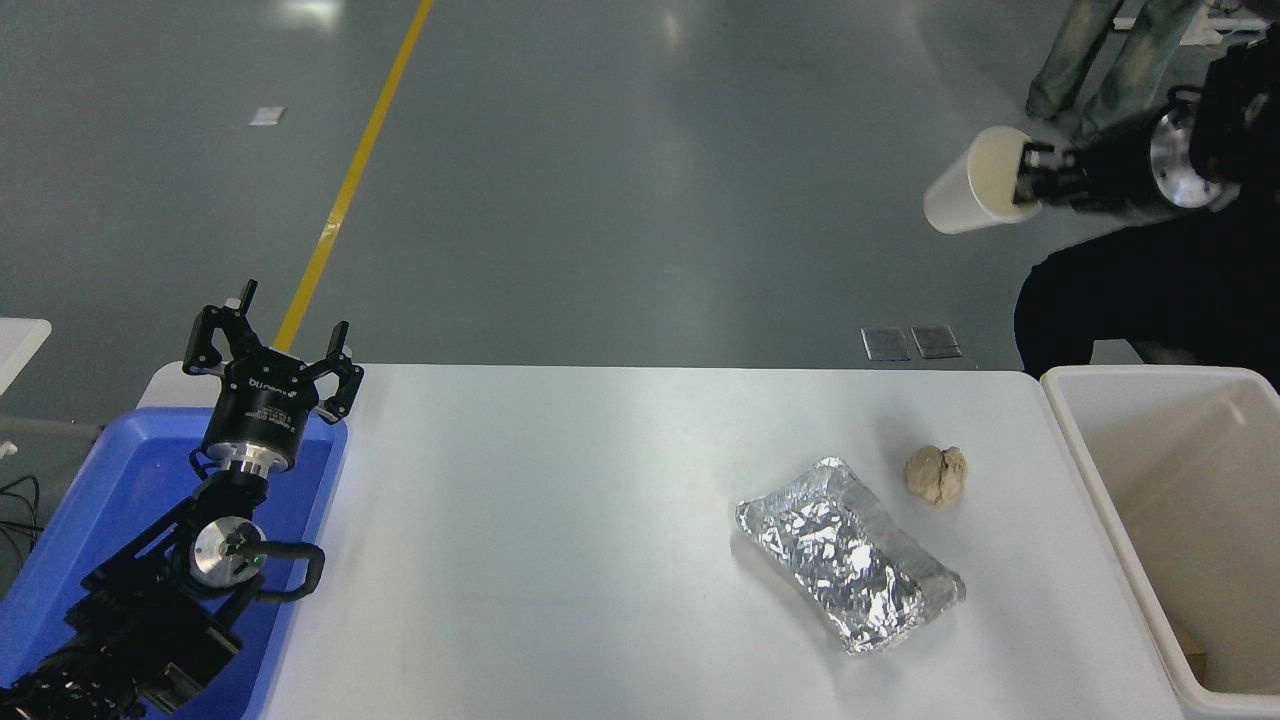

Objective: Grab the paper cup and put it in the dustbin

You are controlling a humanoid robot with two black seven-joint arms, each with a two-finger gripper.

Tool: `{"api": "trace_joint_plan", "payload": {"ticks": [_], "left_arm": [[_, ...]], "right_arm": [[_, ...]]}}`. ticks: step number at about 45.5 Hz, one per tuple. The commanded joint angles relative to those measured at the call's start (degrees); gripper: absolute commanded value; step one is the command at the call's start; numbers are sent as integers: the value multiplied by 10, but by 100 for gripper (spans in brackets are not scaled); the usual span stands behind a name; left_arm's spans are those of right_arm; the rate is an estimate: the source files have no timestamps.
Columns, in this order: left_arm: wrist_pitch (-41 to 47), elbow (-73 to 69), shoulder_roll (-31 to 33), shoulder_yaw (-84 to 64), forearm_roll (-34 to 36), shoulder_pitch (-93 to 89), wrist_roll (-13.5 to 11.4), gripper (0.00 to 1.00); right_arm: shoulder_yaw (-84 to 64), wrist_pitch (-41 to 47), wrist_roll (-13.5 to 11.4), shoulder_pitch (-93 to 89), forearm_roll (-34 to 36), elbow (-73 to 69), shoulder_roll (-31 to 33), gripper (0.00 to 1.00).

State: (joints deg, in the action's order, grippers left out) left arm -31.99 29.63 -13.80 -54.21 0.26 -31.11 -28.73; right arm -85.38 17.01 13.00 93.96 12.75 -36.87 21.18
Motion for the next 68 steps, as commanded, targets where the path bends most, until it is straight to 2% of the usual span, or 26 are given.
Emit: {"api": "trace_joint_plan", "payload": {"ticks": [1,11,16,26,41,68], "left_arm": [[0,1,0,0,0,0,0,98],[0,1,0,0,0,0,0,98],[0,0,0,0,0,0,0,98],[0,1,0,0,0,0,0,98],[0,0,0,0,0,0,0,98],[0,0,0,0,0,0,1,98]], "right_arm": [[-5,-88,-90,-95,75,41,21,0],[1,-144,-139,-153,137,58,26,0],[18,-180,-149,-187,163,58,26,0],[43,-228,-150,-250,165,68,41,0],[96,-244,-150,-366,165,120,41,0],[163,-260,-149,-462,158,137,30,0]]}}
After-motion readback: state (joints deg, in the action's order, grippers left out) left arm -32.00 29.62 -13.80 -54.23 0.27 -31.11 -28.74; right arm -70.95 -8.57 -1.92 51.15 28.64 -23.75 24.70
